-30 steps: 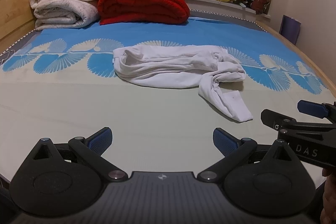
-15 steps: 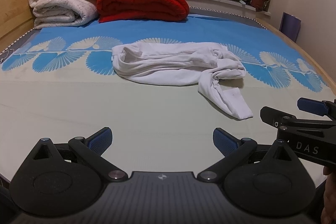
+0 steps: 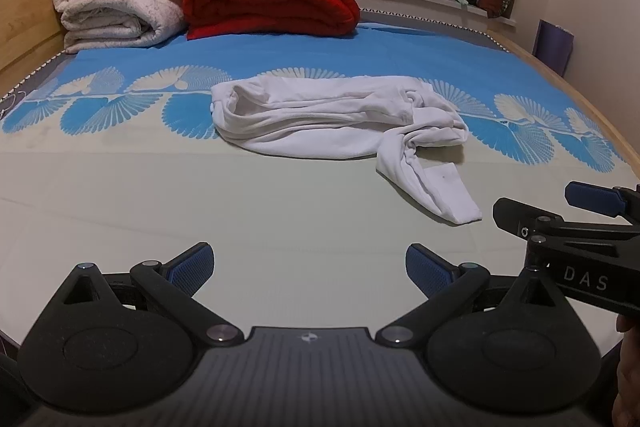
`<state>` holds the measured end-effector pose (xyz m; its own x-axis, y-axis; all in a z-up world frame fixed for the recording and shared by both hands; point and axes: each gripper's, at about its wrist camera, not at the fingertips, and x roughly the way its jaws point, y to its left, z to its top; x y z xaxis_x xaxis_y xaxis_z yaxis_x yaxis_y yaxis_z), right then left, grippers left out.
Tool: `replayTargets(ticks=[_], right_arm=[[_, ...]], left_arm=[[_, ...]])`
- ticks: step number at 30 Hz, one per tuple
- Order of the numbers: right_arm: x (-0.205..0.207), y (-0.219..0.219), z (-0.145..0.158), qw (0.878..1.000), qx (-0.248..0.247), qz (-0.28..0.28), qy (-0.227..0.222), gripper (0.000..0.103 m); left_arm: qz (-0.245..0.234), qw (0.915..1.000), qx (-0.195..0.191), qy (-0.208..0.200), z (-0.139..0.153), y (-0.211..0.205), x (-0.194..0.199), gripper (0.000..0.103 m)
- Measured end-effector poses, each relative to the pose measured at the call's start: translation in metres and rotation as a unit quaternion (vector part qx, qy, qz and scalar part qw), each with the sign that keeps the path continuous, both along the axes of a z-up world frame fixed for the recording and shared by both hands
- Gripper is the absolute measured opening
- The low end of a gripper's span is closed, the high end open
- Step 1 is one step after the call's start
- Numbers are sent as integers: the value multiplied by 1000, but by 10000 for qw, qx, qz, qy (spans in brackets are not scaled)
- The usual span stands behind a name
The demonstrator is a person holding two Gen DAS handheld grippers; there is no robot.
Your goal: Fold small clothes
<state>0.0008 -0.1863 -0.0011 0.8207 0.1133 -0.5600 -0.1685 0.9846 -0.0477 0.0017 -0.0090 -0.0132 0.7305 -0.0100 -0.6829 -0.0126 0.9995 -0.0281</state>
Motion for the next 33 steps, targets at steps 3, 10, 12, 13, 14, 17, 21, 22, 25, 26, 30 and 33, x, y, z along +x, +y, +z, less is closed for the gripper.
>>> replayTargets(ticks=[3,10,12,13,14,17,21,22,25,26,30,33], right_arm=[[0,0,0,10000,-39,-1,-32,81],[14,-11,0,9999,82,-150,-3,35],[29,-18,0,9996,202,-211,66,31],[38,-19,-1,9995,161,-244,92,31],[49,-19,-3,9995,116,-257,116,31],[88,-13,-17,9988,-99,-238,417,33],[145,7,-52,9956,-5,-194,915,52],[156,12,-62,9943,-88,-266,1024,54],[186,26,-93,9886,-164,-322,1464,56],[193,32,-102,9870,-253,-248,1565,56],[203,35,-115,9845,-548,-183,1655,16],[205,8,-105,9857,-233,-243,1653,5]], left_arm=[[20,10000,-41,50,1,1,0,102],[255,9991,-157,294,2,10,7,102],[355,9983,-292,370,3,15,11,102],[394,9978,-365,394,3,17,12,102],[413,9976,-408,379,4,19,13,102],[488,9964,-612,315,8,26,17,102],[628,9947,-712,383,9,37,23,102],[668,9943,-726,398,8,40,24,102],[804,9930,-720,471,7,50,27,102],[856,9922,-762,490,7,54,29,102],[1042,9893,-897,480,10,72,33,102],[1142,9875,-945,534,9,85,35,102]])
